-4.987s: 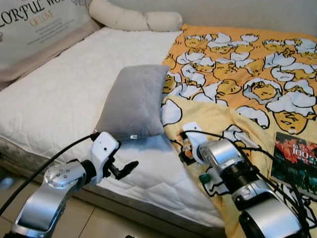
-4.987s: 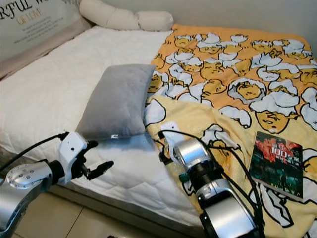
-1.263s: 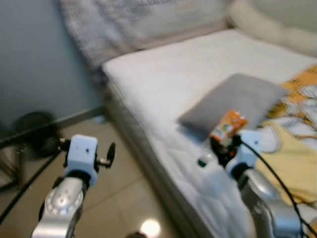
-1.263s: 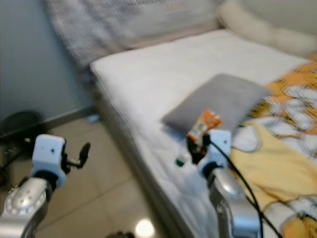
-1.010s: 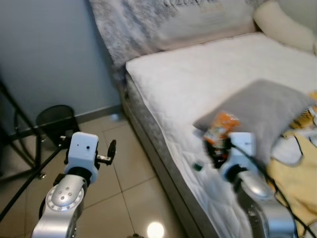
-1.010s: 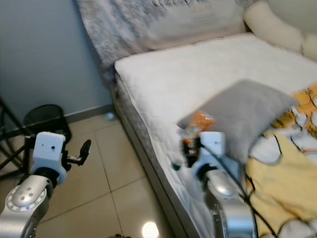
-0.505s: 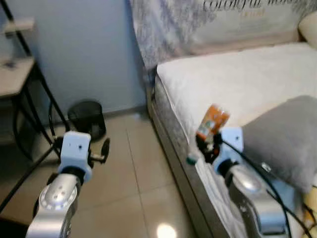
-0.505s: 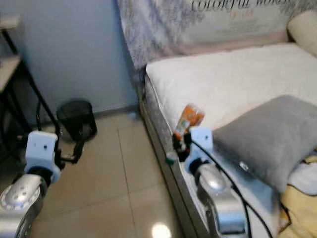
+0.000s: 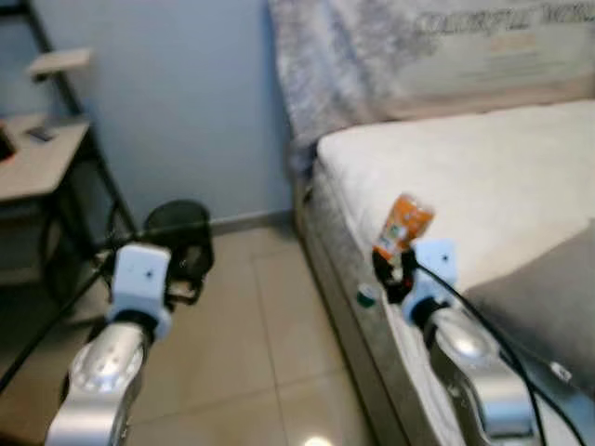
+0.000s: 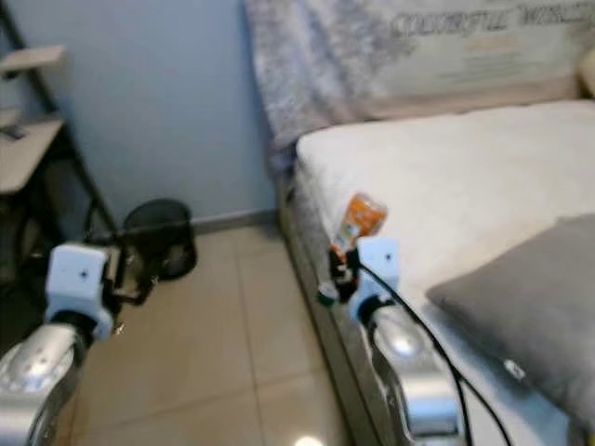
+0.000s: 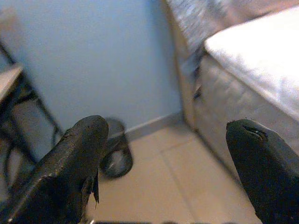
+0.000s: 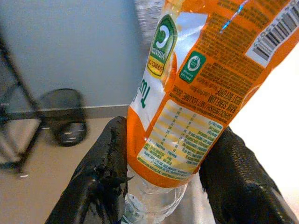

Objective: Clean up the room

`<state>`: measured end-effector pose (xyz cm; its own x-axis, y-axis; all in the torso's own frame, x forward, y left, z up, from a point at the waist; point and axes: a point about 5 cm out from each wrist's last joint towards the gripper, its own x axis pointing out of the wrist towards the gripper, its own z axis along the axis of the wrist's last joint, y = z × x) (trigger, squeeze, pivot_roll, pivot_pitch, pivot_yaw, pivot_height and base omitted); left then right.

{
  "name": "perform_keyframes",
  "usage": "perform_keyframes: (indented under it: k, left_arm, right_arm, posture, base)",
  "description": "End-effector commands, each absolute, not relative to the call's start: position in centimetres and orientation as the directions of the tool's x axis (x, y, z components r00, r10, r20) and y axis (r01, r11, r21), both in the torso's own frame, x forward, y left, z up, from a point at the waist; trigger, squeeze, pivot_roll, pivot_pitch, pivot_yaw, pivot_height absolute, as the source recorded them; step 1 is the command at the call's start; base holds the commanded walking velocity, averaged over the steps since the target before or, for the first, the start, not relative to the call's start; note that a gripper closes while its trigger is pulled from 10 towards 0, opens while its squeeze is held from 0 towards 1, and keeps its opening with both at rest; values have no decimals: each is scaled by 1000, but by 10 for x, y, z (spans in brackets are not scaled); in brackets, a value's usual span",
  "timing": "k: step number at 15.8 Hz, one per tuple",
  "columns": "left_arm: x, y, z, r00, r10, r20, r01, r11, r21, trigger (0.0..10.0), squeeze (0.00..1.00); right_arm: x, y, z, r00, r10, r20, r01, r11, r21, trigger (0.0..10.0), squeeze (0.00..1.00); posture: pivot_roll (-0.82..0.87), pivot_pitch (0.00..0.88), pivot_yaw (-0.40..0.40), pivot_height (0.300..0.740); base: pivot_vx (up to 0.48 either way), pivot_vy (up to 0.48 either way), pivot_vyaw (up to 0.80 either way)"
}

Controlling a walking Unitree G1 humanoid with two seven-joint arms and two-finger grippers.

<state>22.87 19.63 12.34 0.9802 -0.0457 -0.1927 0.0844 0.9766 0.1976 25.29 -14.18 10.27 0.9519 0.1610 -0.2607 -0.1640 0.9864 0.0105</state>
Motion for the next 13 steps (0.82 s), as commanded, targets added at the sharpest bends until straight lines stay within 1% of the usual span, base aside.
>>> perform_keyframes:
  k: [1, 6, 7, 11, 12, 13]
  left_arm:
    - [231, 190, 124, 981, -65, -184, 101, 976, 194, 10000, 0]
    - [237, 189, 121, 977, -69, -200, 107, 976, 188, 10000, 0]
    - [238, 189, 122, 977, -74, -198, 112, 976, 189, 10000, 0]
    - [240, 186, 122, 976, -93, -196, 133, 970, 204, 10000, 0]
    - [240, 187, 122, 976, -93, -197, 133, 970, 202, 10000, 0]
    - [241, 188, 122, 976, -93, -196, 132, 971, 199, 10000, 0]
  right_arm:
    - [257, -146, 107, 960, 152, -236, -158, 987, -6, 10000, 0]
    - [263, -144, 107, 961, 157, -229, -161, 987, 0, 10000, 0]
    - [264, -143, 106, 960, 164, -228, -170, 985, -4, 10000, 0]
    - [265, -140, 105, 960, 164, -227, -170, 986, -6, 10000, 0]
    - [266, -140, 104, 959, 156, -237, -163, 987, -6, 10000, 0]
    - [265, -138, 104, 953, 180, -243, -195, 980, -38, 10000, 0]
  posture:
    - [-59, 0, 33, 740]
    - [-72, 0, 51, 740]
    - [-75, 0, 51, 740]
    - [-68, 0, 49, 740]
    - [-75, 0, 53, 740]
    - [-78, 0, 54, 740]
  base:
    - [371, 0, 0]
    - [339, 0, 0]
    - [300, 0, 469]
    - [308, 0, 800]
    - [322, 0, 0]
    - [322, 0, 0]
